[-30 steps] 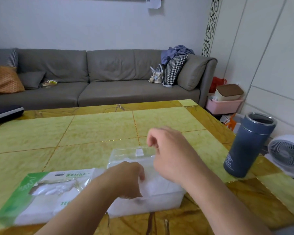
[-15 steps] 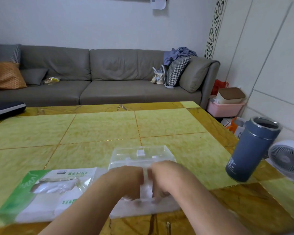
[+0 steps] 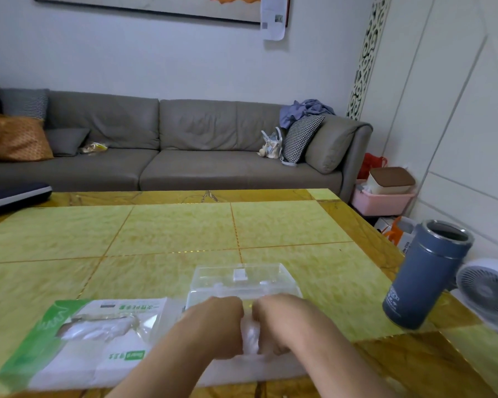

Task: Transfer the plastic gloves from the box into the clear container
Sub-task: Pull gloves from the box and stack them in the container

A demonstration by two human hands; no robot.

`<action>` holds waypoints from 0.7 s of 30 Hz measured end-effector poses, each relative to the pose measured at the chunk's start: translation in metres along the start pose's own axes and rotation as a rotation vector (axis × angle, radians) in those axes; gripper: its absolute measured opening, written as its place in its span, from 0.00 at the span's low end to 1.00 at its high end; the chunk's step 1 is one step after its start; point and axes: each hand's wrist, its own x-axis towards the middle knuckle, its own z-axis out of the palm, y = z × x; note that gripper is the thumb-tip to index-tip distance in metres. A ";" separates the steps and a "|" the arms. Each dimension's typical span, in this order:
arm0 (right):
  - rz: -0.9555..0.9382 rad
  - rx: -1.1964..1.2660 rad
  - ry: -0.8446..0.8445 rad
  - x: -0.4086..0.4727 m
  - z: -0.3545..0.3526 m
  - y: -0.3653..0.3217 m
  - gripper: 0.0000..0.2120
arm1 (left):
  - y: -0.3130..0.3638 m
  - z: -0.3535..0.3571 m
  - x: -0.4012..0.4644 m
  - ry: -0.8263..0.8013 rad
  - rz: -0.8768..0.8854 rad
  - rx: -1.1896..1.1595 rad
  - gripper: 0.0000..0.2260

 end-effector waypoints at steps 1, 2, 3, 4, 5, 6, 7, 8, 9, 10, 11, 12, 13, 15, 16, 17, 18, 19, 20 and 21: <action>0.019 0.025 0.006 -0.001 0.001 -0.001 0.18 | 0.002 0.000 0.002 -0.027 0.004 0.028 0.22; 0.038 0.050 0.020 -0.002 0.002 -0.001 0.22 | 0.005 0.000 0.004 -0.056 0.013 0.050 0.22; 0.057 0.067 0.039 -0.004 0.003 -0.002 0.24 | 0.005 -0.002 0.003 -0.080 0.023 0.060 0.23; 0.065 0.094 0.068 -0.005 0.005 -0.001 0.24 | 0.005 -0.003 0.003 -0.099 0.037 0.061 0.23; 0.065 0.116 0.100 -0.009 0.004 0.001 0.23 | 0.005 -0.005 0.002 -0.099 0.048 0.043 0.21; 0.052 0.119 0.138 -0.015 0.003 0.002 0.22 | 0.003 -0.007 -0.002 -0.084 0.059 0.011 0.19; 0.031 0.111 0.185 -0.021 0.002 0.005 0.21 | 0.002 -0.010 -0.007 -0.054 0.069 -0.022 0.18; 0.008 0.100 0.233 -0.025 0.002 0.008 0.22 | -0.001 -0.011 -0.014 -0.007 0.081 -0.056 0.18; -0.007 0.097 0.284 -0.031 0.002 0.012 0.24 | -0.002 -0.014 -0.021 0.054 0.105 -0.080 0.18; -0.016 0.090 0.326 -0.038 0.001 0.013 0.24 | -0.005 -0.016 -0.029 0.119 0.139 -0.124 0.19; -0.029 0.076 0.365 -0.044 -0.001 0.009 0.24 | -0.014 -0.016 -0.038 0.185 0.177 -0.188 0.21; -0.029 0.058 0.404 -0.051 -0.005 0.006 0.23 | -0.020 -0.018 -0.045 0.253 0.226 -0.264 0.23; -0.027 0.035 0.442 -0.055 -0.007 -0.003 0.21 | -0.032 -0.018 -0.054 0.322 0.252 -0.340 0.24; -0.029 0.008 0.546 -0.063 -0.014 -0.023 0.20 | -0.060 -0.019 -0.068 0.485 0.211 -0.442 0.23; -0.068 0.024 0.602 -0.064 -0.016 -0.035 0.20 | -0.077 -0.020 -0.074 0.568 0.143 -0.477 0.21; -0.135 0.062 0.637 -0.062 -0.018 -0.054 0.20 | -0.099 -0.019 -0.081 0.645 0.047 -0.523 0.20; -0.216 0.124 0.653 -0.062 -0.018 -0.072 0.19 | -0.116 -0.016 -0.084 0.699 -0.054 -0.564 0.20; -0.309 0.183 0.647 -0.058 -0.017 -0.095 0.19 | -0.137 -0.012 -0.088 0.731 -0.151 -0.614 0.19; -0.398 0.229 0.615 -0.051 -0.013 -0.116 0.18 | -0.155 -0.007 -0.091 0.742 -0.237 -0.642 0.18; -0.465 0.239 0.575 -0.040 -0.010 -0.139 0.18 | -0.172 -0.002 -0.092 0.731 -0.309 -0.646 0.17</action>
